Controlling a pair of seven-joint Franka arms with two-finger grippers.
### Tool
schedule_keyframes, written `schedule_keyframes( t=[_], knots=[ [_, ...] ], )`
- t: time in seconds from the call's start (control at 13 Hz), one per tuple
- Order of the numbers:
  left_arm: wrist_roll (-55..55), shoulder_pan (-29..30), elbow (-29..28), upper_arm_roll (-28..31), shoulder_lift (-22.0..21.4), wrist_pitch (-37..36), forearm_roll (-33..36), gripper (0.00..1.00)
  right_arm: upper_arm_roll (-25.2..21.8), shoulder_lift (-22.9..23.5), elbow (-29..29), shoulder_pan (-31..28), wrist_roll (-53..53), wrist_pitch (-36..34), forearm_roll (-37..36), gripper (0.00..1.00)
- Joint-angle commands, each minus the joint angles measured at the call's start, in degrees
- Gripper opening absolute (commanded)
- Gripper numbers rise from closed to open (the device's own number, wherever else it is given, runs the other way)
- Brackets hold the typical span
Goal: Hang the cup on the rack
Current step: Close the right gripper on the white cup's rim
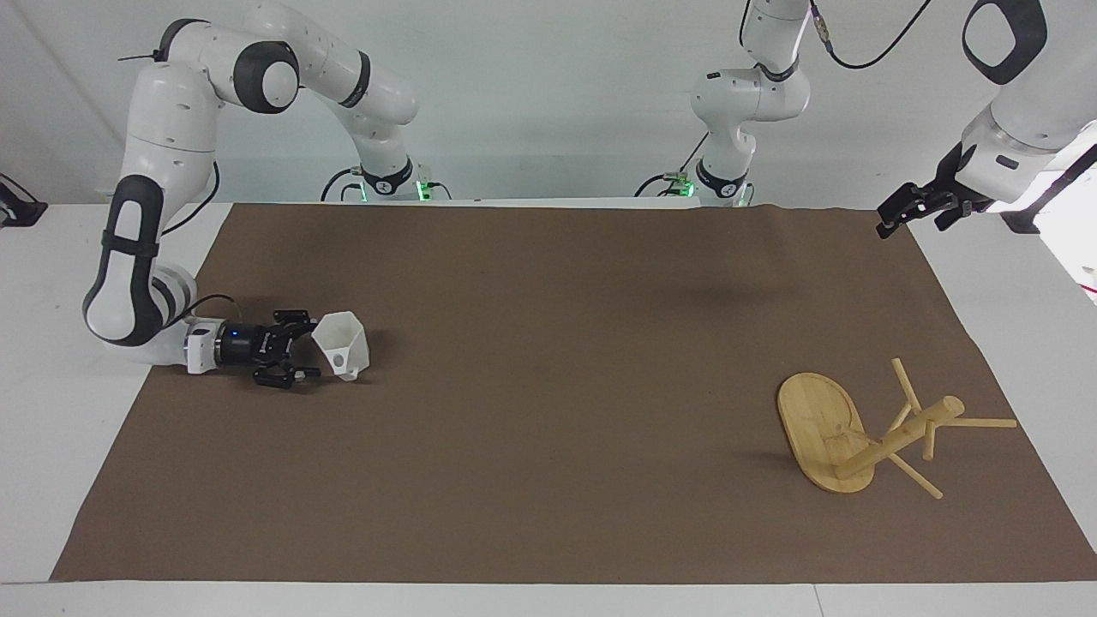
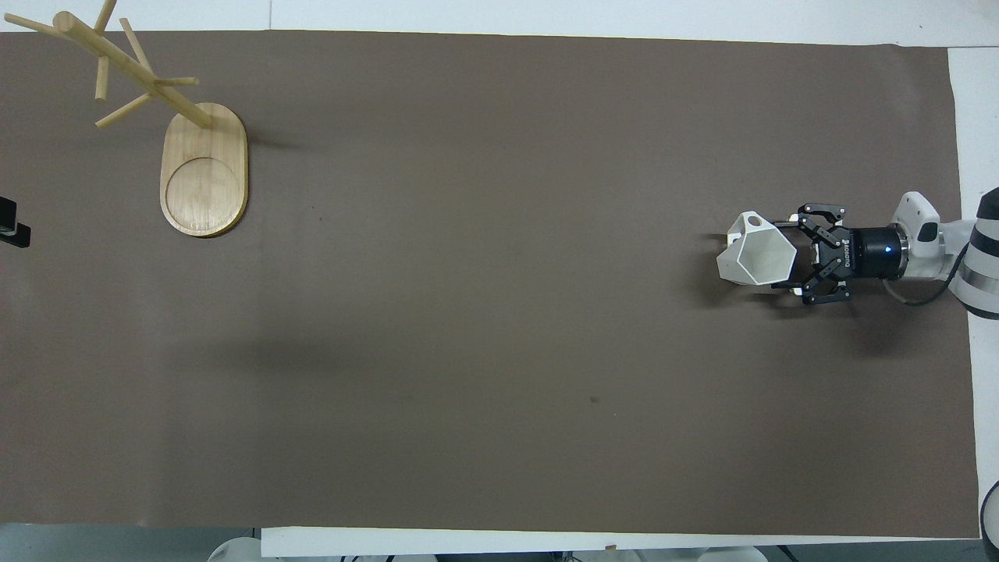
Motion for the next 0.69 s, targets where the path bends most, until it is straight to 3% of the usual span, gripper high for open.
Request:
schedule_keyframes(
  t=[0.0,0.62],
  knots=[
    [0.51,0.32,0.33,-0.25,0.08,-0.76,0.82,1.0,-0.08,-1.81,-2.87,1.4,-1.28,1.28,1.38,1.0],
    [0.51,0.32,0.33,-0.25,0.08,-0.76,0.82,1.0,-0.16,-2.86,-6.83,3.44,-5.93,1.28,1.47,1.0]
  ],
)
